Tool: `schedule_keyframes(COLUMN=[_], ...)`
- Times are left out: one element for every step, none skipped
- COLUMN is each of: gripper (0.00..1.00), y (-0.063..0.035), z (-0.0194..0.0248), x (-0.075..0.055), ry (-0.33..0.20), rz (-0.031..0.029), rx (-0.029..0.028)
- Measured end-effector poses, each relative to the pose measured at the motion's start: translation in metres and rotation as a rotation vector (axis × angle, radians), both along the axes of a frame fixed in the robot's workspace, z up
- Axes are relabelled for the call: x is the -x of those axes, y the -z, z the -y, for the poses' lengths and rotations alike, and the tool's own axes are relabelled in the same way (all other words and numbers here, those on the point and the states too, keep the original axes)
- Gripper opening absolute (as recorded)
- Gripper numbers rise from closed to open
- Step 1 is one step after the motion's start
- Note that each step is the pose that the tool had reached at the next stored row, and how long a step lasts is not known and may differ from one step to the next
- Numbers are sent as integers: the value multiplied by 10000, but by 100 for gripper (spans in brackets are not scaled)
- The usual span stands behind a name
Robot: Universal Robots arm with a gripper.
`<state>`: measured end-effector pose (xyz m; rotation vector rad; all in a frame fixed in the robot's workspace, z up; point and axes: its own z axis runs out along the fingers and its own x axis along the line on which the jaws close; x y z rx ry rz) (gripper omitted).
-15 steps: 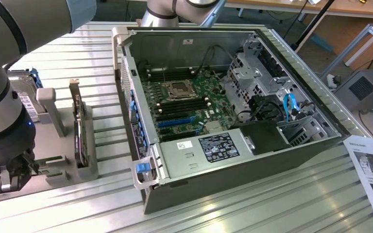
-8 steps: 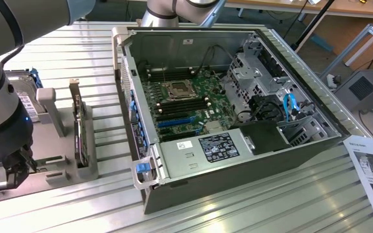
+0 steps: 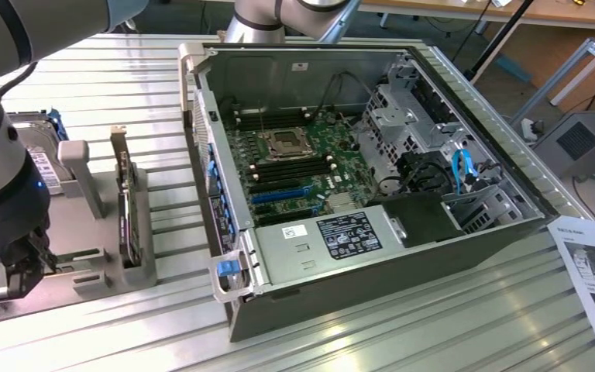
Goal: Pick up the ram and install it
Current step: 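Pick up the ram and move it above insertion slot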
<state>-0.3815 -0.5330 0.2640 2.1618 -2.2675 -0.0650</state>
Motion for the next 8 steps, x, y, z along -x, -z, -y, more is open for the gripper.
schedule_keyframes(gripper=[13, 13, 13, 13, 13, 13, 13, 13], y=[-4, -8, -18, -25, -24, -31, -43, -66], z=[0, 0, 0, 0, 0, 0, 0, 0], x=[0, 0, 0, 0, 0, 0, 0, 0], ry=[-27, -56, -115, -146, -146, -147, -147, -146], rz=[1, 1, -1, 1, 2, -1, -4, 0], rx=[-1, -1, 0, -1, -2, 1, 4, 1])
